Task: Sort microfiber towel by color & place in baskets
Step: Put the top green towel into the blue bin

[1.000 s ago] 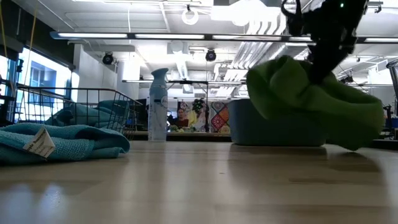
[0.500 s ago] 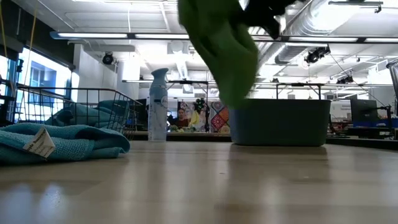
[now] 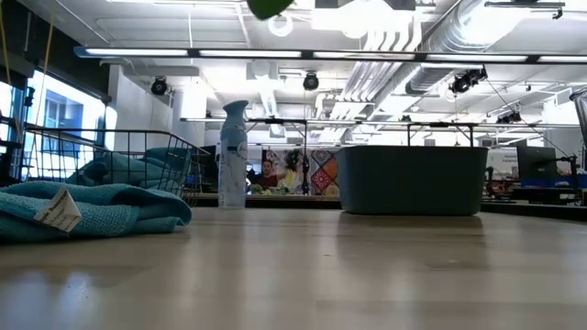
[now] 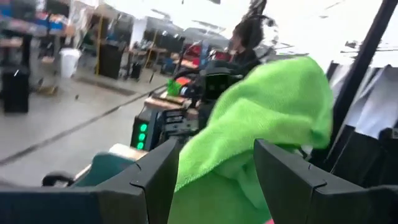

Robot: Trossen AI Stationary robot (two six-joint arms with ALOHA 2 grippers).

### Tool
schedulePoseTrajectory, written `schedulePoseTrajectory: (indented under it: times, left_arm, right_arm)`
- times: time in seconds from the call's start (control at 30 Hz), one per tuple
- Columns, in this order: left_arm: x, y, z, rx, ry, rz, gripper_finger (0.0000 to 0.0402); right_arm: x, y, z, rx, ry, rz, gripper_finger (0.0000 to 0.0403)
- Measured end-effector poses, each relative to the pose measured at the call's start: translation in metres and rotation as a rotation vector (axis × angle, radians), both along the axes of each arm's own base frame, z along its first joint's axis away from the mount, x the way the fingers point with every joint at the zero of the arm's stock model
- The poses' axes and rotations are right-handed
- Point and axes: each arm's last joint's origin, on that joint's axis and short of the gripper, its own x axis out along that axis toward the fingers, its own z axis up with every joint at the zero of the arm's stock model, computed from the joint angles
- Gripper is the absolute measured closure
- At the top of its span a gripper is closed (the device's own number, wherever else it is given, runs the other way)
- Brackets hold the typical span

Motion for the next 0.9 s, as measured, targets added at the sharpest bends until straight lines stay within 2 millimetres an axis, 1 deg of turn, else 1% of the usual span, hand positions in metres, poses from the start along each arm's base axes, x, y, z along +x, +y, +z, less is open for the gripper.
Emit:
schedulePoseTrajectory:
  times: [0.17,0.33,0.53,0.7,0.77,0.9]
  left_arm:
    - [0.018,-0.009,-0.006,0.051,0.016,-0.035,0.0206]
    - [0.028,-0.013,-0.012,0.052,0.047,-0.055,0.0206]
    - [0.028,-0.013,-0.01,0.054,0.027,-0.054,0.0206]
    - [0.027,-0.013,-0.009,0.06,0.021,-0.053,0.0206]
    - [0.026,-0.013,-0.009,0.059,0.024,-0.053,0.0206]
    - [0.026,-0.013,-0.009,0.051,0.022,-0.053,0.0206]
  right_arm:
    - [-0.001,-0.003,0.003,-0.01,-0.035,0.0,0.0402]
    - [-0.001,-0.003,0.003,-0.014,-0.034,0.006,0.0402]
    - [-0.001,-0.004,0.003,-0.036,-0.038,-0.002,0.0402]
    - [-0.002,-0.009,0.003,-0.038,-0.029,0.014,0.0402]
    - [-0.006,-0.011,0.003,-0.041,-0.004,0.009,0.0402]
    - [-0.023,-0.02,0.006,-0.048,0.094,-0.04,0.0402]
